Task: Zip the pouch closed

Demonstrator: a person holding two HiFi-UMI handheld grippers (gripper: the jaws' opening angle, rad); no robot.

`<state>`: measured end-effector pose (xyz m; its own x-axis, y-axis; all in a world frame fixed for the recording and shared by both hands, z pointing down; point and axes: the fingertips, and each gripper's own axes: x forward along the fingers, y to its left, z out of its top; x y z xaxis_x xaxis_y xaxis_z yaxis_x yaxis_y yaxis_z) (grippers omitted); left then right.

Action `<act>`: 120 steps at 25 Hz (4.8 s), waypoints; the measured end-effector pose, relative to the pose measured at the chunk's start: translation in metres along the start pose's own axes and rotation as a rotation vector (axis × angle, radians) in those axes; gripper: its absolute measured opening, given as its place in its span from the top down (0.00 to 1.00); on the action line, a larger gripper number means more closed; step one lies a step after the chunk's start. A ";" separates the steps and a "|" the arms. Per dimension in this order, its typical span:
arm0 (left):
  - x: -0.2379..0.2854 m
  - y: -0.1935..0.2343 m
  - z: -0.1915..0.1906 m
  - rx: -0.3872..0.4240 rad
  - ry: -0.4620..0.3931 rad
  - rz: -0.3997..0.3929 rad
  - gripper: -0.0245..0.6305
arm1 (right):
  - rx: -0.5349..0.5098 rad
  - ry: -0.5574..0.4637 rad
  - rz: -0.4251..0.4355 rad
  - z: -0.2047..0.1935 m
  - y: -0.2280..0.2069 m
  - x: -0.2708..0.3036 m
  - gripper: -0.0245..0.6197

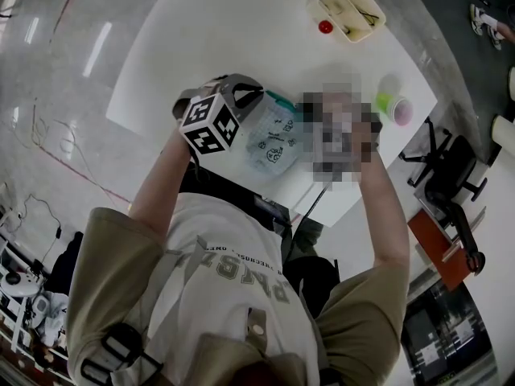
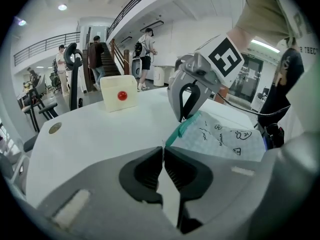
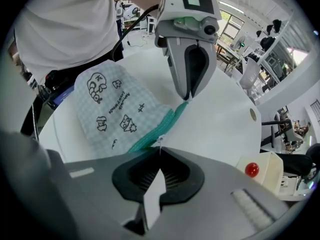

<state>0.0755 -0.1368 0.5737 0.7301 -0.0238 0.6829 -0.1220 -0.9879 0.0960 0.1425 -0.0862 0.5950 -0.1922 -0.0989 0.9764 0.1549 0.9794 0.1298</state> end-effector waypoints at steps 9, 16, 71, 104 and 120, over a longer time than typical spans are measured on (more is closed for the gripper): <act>-0.006 0.012 -0.017 -0.016 0.035 0.029 0.93 | 0.026 0.017 0.015 -0.016 0.013 -0.001 0.96; -0.009 0.021 -0.027 -0.019 0.056 0.053 0.93 | 0.035 0.043 0.022 -0.030 0.020 -0.001 0.96; 0.004 0.000 -0.028 -0.023 0.041 -0.014 0.48 | 0.119 0.070 0.032 -0.050 0.023 0.008 0.94; 0.003 -0.004 -0.028 -0.038 0.049 -0.046 0.22 | 0.197 0.050 -0.037 -0.054 0.011 0.009 0.80; -0.040 0.007 0.016 -0.136 -0.071 0.036 0.23 | 0.657 -0.128 -0.392 -0.069 -0.022 -0.055 0.77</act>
<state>0.0567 -0.1451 0.5352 0.7687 -0.0741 0.6352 -0.2355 -0.9563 0.1734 0.2160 -0.1147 0.5501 -0.2307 -0.4779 0.8476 -0.5462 0.7845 0.2937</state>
